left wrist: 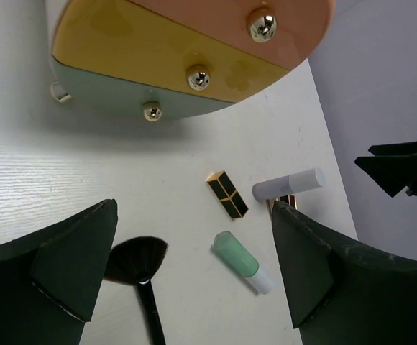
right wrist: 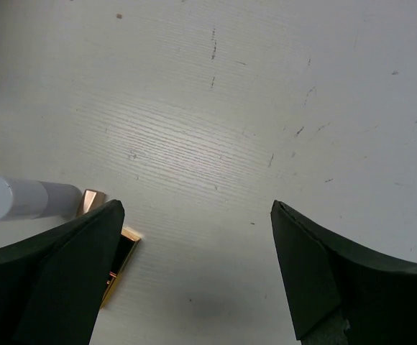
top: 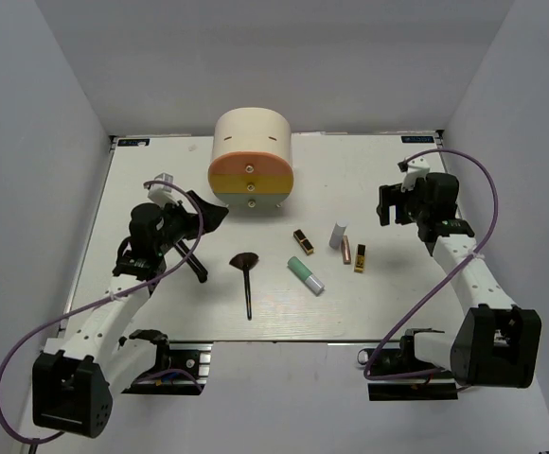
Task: Organize the makeup
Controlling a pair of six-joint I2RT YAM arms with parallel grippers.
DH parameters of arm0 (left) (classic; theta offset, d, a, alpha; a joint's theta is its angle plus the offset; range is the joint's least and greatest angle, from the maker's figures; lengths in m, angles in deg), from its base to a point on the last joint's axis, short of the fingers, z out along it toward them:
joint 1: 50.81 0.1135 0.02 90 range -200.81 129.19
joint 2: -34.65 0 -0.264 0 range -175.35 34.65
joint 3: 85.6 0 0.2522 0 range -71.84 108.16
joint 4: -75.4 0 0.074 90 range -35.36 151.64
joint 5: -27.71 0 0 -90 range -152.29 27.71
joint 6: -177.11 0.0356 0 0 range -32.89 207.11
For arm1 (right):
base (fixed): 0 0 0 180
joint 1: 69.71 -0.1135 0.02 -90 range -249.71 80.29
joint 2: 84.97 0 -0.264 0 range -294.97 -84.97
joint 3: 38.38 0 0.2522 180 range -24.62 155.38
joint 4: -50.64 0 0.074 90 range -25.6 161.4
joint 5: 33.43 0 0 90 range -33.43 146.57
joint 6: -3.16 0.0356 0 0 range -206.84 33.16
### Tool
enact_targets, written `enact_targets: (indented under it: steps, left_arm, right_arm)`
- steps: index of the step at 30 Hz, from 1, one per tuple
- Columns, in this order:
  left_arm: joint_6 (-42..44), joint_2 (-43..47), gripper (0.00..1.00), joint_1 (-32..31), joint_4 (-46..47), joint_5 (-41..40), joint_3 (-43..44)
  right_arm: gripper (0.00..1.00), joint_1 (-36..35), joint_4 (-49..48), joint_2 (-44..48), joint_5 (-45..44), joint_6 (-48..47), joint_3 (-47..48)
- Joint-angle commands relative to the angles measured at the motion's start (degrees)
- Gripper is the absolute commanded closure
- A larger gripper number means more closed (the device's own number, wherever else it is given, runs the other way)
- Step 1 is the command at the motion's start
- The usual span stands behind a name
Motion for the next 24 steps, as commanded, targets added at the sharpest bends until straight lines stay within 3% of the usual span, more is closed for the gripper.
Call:
enact_targets:
  steps: [1,5,9,11,15,16,18,19,20,22,24]
  left_arm:
    - [1.11,-2.33,0.02,-1.08,3.02,2.87,2.6]
    - [2.08,-4.97,0.02,-3.01,1.89,2.35,5.67]
    - [2.34,-6.2,0.02,-5.11,1.09,0.94,6.99]
    - [2.17,-6.56,0.07,-5.82,1.61,0.59,7.26]
    - [1.12,-9.71,0.41,-7.23,1.7,0.06,8.92]
    - [0.76,-11.11,0.57,-7.93,1.97,-0.11,9.19]
    - [-0.38,-12.53,0.65,-8.64,2.32,-1.51,10.33]
    - [-0.73,-13.84,0.6,-9.33,2.49,-2.39,10.68]
    - [-1.0,-14.64,0.52,-10.04,2.41,-2.92,11.21]
    - [-1.09,-16.13,0.34,-10.57,2.84,-4.33,13.06]
    - [-1.0,-18.59,0.28,-11.1,3.28,-5.91,15.33]
  right_arm:
    - [0.11,-0.06,0.2,-1.36,0.67,-0.49,3.03]
    - [0.11,-0.06,1.08,-3.03,5.66,-3.28,5.4]
    - [0.11,0.11,6.61,-3.82,12.79,-12.25,8.47]
    - [0.11,-0.06,10.83,-4.0,19.55,-17.61,9.88]
    - [0.12,-0.32,11.19,-4.7,23.87,-16.31,11.64]
    - [0.26,-0.32,10.76,-5.05,25.18,-16.05,11.82]
    - [0.43,-0.32,10.23,-5.23,26.33,-14.47,11.82]
    - [0.52,-0.5,9.88,-5.4,27.3,-14.2,11.73]
    - [0.52,-0.41,8.92,-5.32,27.57,-13.41,11.47]
    - [0.46,-0.41,8.03,-5.58,28.27,-12.53,10.86]
    - [0.39,-0.58,7.15,-5.84,28.97,-11.21,10.68]
